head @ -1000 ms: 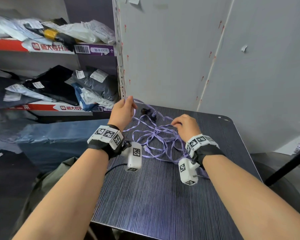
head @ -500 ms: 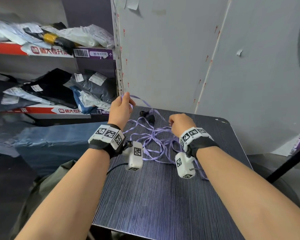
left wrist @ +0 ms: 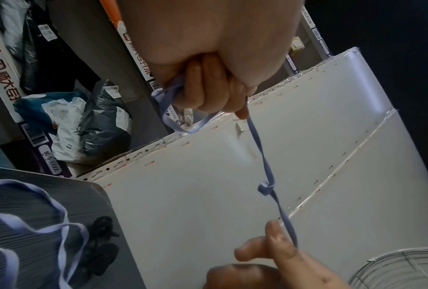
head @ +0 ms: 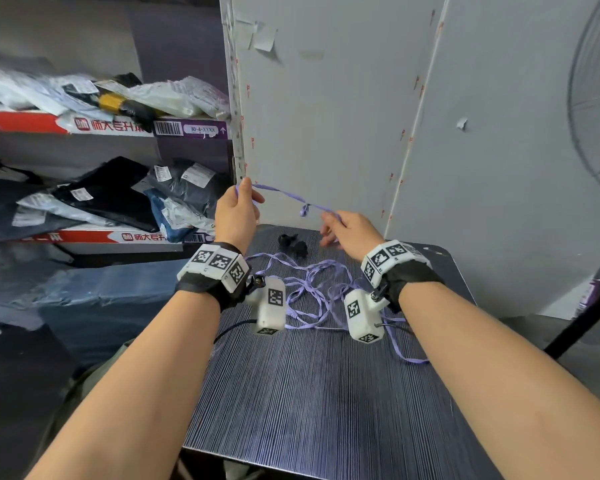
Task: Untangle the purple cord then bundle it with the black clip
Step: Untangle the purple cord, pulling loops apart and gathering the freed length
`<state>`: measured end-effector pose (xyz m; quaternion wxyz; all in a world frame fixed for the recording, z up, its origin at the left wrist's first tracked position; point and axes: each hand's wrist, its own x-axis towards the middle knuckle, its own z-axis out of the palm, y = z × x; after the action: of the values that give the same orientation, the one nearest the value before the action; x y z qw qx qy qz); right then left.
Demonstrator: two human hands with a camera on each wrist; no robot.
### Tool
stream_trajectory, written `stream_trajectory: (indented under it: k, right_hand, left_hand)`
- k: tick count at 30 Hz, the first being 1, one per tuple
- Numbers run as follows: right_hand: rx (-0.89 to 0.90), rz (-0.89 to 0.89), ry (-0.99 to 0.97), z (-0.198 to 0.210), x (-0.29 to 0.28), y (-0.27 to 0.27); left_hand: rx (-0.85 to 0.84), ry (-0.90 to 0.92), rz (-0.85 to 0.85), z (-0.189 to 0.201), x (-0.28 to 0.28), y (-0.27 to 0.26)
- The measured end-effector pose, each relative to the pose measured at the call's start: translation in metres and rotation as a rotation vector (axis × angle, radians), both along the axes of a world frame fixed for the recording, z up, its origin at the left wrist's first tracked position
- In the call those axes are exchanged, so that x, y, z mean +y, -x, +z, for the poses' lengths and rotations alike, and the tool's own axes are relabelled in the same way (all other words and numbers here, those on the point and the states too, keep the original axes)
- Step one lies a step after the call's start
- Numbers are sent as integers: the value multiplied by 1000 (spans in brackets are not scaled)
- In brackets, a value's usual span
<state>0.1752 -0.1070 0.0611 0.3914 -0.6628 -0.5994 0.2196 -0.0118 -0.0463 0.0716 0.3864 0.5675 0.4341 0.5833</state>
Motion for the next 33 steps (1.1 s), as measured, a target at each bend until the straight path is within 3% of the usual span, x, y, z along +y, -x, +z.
stream_trajectory:
  k: [3, 8, 16, 23, 28, 30, 33]
  right_hand:
    - [73, -28, -36, 15, -3, 0]
    - [-103, -203, -169, 51, -4, -3]
    - [124, -253, -417, 154, -13, 15]
    - [-379, -313, -483, 241, -38, 26]
    - [-519, -343, -685, 297, -49, 37]
    - [-431, -248, -608, 302, -54, 40]
    - [-299, -18, -282, 282, -54, 42]
  left_hand:
    - [6, -22, 8, 16, -5, -3]
    - [-32, -71, -8, 50, -12, -1]
    - [-45, -222, -23, 148, -32, 6]
    - [-12, -401, 26, 222, -52, 10]
    - [-20, -505, 37, 266, -70, 18]
    - [-23, -531, 33, 271, -74, 19]
    - [-18, -529, 18, 265, -74, 18]
